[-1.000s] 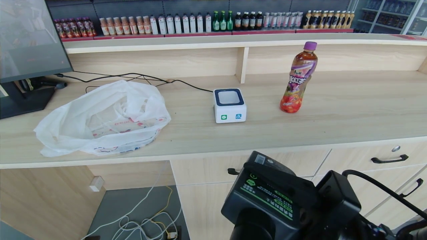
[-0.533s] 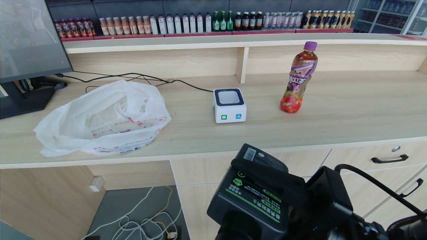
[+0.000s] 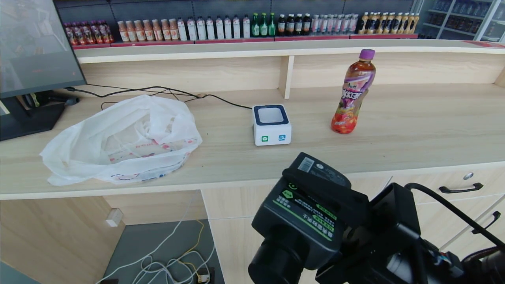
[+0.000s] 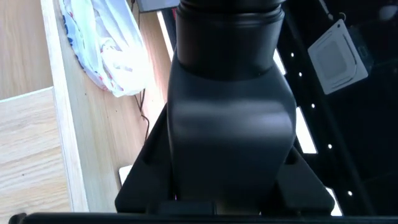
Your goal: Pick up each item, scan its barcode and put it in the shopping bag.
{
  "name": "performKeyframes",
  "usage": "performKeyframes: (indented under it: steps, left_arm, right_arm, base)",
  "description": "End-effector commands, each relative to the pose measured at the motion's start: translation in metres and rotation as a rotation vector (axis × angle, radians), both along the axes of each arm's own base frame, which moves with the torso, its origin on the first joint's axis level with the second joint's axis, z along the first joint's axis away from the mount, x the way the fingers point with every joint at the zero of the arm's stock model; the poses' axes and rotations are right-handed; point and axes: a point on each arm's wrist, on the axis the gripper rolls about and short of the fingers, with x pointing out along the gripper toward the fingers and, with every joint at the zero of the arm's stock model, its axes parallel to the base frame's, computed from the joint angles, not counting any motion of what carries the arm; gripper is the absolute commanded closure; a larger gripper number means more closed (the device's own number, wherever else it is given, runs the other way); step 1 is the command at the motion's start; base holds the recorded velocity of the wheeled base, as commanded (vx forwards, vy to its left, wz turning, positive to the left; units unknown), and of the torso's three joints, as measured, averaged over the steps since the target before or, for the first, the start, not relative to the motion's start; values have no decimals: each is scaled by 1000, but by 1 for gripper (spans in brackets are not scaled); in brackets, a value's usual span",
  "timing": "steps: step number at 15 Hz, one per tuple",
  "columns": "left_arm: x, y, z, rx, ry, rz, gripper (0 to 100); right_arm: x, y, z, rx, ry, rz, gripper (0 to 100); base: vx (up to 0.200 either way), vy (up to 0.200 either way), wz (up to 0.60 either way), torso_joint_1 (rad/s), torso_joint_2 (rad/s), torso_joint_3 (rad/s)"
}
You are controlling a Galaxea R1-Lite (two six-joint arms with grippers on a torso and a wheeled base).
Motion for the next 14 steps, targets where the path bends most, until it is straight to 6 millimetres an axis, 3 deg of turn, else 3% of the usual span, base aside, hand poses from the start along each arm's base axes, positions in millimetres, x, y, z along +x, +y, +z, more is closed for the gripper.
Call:
performKeyframes:
  steps: [1, 14]
  left_arm:
    - [0, 0, 0, 0, 0, 0, 0]
    - [0, 0, 0, 0, 0, 0, 0]
  right_arm:
    - [0, -1, 1, -3, -10, -14, 100]
    - [0, -2, 1, -9, -15, -53, 100]
  base:
    - [0, 0, 0, 0, 0, 0]
    - [0, 0, 0, 0, 0, 0]
